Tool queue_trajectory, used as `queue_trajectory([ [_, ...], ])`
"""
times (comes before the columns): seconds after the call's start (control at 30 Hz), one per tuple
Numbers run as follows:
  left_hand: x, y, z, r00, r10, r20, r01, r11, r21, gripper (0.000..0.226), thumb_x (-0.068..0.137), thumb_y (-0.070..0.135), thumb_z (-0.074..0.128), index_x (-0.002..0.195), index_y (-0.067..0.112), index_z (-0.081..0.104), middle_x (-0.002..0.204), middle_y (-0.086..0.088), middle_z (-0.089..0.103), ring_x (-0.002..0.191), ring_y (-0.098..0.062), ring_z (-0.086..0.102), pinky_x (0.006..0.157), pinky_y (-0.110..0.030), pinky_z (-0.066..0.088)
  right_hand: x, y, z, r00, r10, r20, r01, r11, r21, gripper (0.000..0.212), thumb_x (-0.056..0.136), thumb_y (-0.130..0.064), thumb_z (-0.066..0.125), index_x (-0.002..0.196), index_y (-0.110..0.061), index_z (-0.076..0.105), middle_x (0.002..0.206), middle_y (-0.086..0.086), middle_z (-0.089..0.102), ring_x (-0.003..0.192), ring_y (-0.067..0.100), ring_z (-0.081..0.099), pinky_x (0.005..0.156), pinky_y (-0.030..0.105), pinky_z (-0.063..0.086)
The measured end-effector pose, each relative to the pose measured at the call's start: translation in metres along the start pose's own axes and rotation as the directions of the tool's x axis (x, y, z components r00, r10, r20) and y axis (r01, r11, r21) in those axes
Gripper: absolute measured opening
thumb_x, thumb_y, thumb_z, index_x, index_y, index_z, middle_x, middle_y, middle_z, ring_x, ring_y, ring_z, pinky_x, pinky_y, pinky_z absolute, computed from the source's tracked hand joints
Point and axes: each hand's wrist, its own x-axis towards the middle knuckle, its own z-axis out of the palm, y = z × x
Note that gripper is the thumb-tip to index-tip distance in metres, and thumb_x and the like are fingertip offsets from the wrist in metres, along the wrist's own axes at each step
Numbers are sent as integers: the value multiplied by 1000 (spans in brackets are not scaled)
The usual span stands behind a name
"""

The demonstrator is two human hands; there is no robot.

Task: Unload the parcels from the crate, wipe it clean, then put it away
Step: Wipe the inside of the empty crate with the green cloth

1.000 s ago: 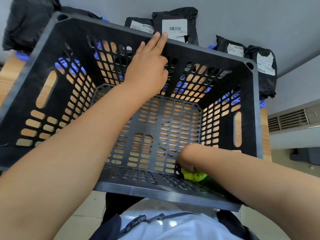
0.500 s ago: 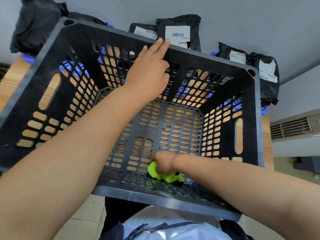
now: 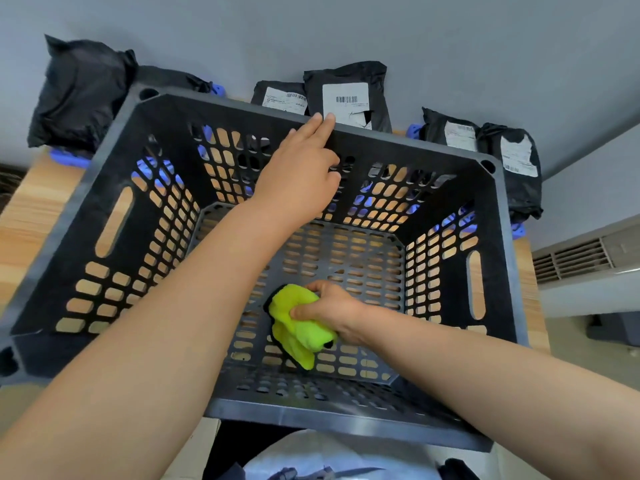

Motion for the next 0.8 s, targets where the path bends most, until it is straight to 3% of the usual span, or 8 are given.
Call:
queue_trajectory([
  [0.23, -5, -2, -33, 985, 11, 173, 21, 983, -182, 41, 99, 27, 42, 139, 21, 46, 159, 1, 10, 146, -9, 1, 116, -32, 8, -12, -22, -2, 1000, 9, 0, -8, 959, 283, 61, 71, -1, 76, 125, -2, 49, 113, 18, 65, 99, 35, 65, 87, 52, 52],
  [0.37, -26, -22, -58, 976, -28, 216, 68, 981, -182, 43, 96, 30, 48, 139, 25, 45, 153, 5, 31, 138, -12, 31, 109, -29, 27, -12, -38, 2, 997, -66, -42, 77, 924, 374, 46, 79, 3, 69, 122, -2, 52, 112, 19, 66, 98, 35, 65, 86, 50, 53],
  [0.47, -51, -41, -67, 957, -110, 269, 140, 986, -94, 45, 93, 37, 53, 137, 29, 47, 141, 5, 49, 125, -14, 48, 97, -29, 39, -15, -54, 7, 989, -127, -72, 146, 865, 480, 33, 84, 4, 63, 115, 0, 56, 104, 19, 68, 85, 30, 68, 72, 42, 58],
  [0.6, -77, -67, -68, 865, -273, 420, 244, 962, 122, 51, 91, 50, 50, 136, 27, 45, 134, 2, 55, 120, -20, 52, 95, -34, 45, -22, -89, 27, 967, -233, -105, 249, 765, 594, 34, 87, 2, 60, 120, -1, 53, 99, 15, 68, 78, 25, 69, 60, 35, 57],
  [0.67, -85, -80, -66, 834, -314, 454, 310, 947, 85, 55, 89, 55, 48, 132, 22, 46, 123, 1, 58, 109, -21, 56, 87, -35, 47, -26, -108, 42, 957, -278, -84, 269, 740, 617, 31, 88, -1, 58, 119, -4, 55, 100, 15, 68, 76, 25, 69, 57, 34, 57],
  [0.8, -88, -90, -71, 845, -350, 403, 455, 867, -201, 42, 85, 53, 56, 116, 25, 49, 103, 6, 60, 95, -15, 58, 82, -34, 49, -33, -136, 67, 934, -356, 35, 224, 658, 719, 43, 88, -19, 57, 128, -5, 53, 113, 16, 64, 89, 26, 66, 66, 37, 57],
])
